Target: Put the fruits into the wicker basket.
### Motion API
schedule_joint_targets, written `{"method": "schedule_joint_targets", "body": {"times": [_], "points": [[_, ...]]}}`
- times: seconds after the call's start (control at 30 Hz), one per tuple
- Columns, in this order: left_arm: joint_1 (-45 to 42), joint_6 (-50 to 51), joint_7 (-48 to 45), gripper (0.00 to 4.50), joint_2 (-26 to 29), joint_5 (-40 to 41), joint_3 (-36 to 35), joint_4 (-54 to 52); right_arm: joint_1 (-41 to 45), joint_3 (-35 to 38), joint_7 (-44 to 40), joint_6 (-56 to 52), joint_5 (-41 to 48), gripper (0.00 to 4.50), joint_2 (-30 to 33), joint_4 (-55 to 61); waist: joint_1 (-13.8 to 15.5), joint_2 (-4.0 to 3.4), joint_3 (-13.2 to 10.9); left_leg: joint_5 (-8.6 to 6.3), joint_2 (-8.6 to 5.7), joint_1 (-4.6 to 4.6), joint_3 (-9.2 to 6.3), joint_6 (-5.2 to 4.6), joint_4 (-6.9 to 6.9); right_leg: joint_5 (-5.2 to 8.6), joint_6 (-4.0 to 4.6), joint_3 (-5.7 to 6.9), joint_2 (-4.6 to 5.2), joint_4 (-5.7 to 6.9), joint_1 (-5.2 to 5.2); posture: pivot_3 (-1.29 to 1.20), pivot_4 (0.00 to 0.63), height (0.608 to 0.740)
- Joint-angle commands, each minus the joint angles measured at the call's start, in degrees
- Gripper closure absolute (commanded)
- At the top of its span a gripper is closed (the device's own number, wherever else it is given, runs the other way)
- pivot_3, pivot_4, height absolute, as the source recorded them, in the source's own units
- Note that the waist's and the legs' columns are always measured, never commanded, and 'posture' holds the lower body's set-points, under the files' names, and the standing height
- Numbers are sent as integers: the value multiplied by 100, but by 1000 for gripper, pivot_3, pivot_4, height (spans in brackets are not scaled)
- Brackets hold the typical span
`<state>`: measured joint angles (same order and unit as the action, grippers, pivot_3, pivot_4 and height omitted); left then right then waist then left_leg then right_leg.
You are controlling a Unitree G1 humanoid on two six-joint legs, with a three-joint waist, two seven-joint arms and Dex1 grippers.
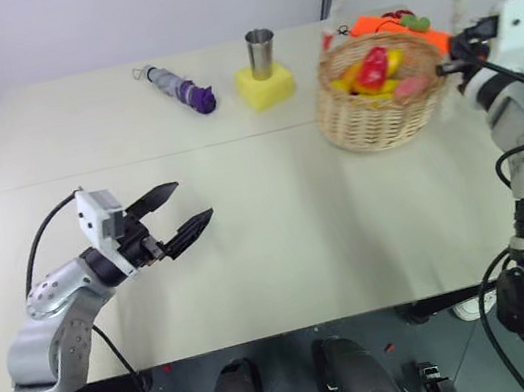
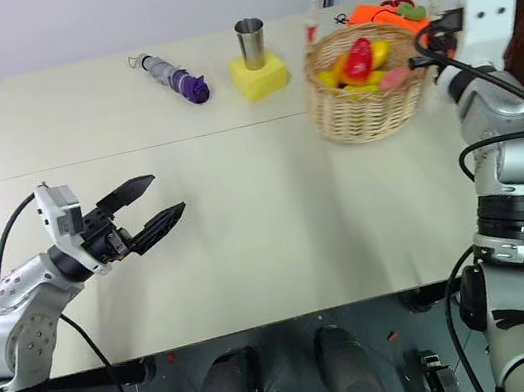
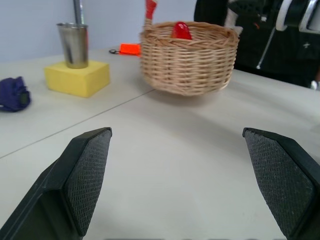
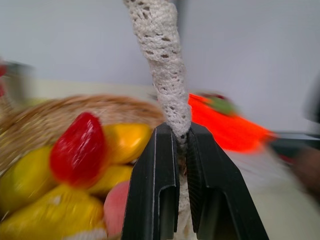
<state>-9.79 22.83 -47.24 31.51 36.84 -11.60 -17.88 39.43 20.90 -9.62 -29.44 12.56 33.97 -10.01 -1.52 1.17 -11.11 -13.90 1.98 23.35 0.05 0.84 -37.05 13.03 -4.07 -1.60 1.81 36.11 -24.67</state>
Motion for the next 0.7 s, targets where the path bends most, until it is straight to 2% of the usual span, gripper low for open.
{"method": "schedule_joint_targets", "body": {"times": [0.03, 0.13, 0.23, 0.5, 0.7], "points": [[-156, -178, 26, 0, -54, -55, 49, -35, 190, 117, -14, 460, -25, 4439, 110, -236, -48, -6, -3, 0, 0, -1, -3, 0, 2, 0, 0, -1, -3, 2, 0, 0, 150, 740], [-177, -212, 137, 0, -93, -177, 108, 1, 113, 125, -19, 532, -24, 3296, 116, -251, -101, -15, -7, -1, 2, -1, -7, -2, 5, -5, -9, -1, -6, 5, -2, 0, 150, 740], [-108, -129, 366, 0, -139, -279, 111, 30, -196, 208, -97, 555, 82, 1851, 82, 117, -94, -15, -7, -3, 4, -1, -12, -5, 5, -12, -21, -1, -12, 4, -3, 0, 150, 740], [409, -404, 897, 0, -52, -821, -213, 337, -1828, 795, -704, 1108, 624, 1851, -70, 1073, -32, -12, -6, -3, 5, 1, -13, -6, 0, -2, -7, 0, -10, -1, 2, 0, 150, 740], [708, -761, 1155, 0, -77, -1125, -514, 745, -2775, 361, -1822, 1361, 1028, 1851, -111, 1716, -81, -15, -5, -3, 7, -6, -13, -6, 0, -2, 4, 0, -12, 5, 2, 0, 150, 740]]}}
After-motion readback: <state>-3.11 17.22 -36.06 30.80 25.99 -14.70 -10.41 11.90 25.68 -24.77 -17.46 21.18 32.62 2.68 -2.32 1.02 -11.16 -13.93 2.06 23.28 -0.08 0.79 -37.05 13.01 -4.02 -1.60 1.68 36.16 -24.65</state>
